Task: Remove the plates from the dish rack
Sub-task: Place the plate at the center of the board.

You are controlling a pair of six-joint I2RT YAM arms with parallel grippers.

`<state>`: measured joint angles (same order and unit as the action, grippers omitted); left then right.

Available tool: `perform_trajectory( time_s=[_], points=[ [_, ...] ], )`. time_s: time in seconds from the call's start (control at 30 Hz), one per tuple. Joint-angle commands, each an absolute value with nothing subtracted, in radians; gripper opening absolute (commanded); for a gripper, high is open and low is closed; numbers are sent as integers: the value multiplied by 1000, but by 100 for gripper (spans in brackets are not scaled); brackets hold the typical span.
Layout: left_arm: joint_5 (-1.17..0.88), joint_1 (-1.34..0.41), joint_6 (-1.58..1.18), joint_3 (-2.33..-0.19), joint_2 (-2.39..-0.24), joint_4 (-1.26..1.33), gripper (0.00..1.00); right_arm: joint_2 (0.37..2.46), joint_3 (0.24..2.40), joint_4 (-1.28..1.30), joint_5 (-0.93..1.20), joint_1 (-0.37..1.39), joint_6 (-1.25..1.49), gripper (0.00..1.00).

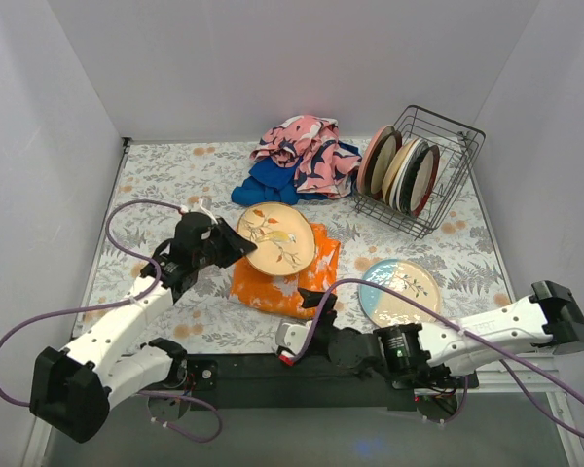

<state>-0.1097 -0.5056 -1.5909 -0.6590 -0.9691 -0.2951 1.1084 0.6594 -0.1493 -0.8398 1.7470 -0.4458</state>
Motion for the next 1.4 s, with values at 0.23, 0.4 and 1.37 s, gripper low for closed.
perform_trajectory(
  time_s=[0.23, 0.4, 1.37],
  points=[
    [-328, -82, -1640, -793, -1094, 124, 0, 901, 463, -442, -724, 1495, -161, 98],
    [-411, 135, -1695, -819, -1225, 260, 0, 882, 405, -471, -761, 1391, -86, 97],
    [-612, 334, -1782, -1357, -2166, 531, 0, 897, 359, -552, -764, 1378, -37, 97]
  ],
)
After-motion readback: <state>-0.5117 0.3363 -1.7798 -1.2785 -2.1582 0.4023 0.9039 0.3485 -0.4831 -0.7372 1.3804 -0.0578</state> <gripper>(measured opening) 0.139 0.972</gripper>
